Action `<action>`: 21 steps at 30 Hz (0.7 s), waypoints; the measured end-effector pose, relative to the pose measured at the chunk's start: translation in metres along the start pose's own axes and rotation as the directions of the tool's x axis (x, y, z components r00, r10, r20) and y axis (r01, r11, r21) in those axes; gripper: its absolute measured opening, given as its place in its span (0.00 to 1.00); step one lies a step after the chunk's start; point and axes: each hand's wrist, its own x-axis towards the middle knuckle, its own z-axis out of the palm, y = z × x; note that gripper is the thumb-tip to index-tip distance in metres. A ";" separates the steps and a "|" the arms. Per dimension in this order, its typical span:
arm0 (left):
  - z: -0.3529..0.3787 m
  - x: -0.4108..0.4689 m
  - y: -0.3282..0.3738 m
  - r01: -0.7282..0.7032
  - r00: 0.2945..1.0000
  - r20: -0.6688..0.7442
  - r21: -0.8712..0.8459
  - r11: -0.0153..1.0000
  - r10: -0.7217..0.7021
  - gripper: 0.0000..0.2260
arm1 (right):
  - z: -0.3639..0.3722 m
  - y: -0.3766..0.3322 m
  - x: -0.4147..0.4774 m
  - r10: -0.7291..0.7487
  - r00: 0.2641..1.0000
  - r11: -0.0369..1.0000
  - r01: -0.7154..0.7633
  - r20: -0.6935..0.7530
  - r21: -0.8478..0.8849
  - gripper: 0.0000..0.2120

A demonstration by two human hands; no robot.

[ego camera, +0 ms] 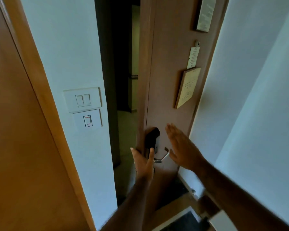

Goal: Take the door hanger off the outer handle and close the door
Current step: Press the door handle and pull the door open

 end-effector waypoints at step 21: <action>0.069 -0.115 -0.049 -0.294 0.946 0.275 0.503 0.813 0.172 0.47 | -0.126 0.006 0.005 -0.292 0.954 0.605 0.131 -0.066 -0.785 0.40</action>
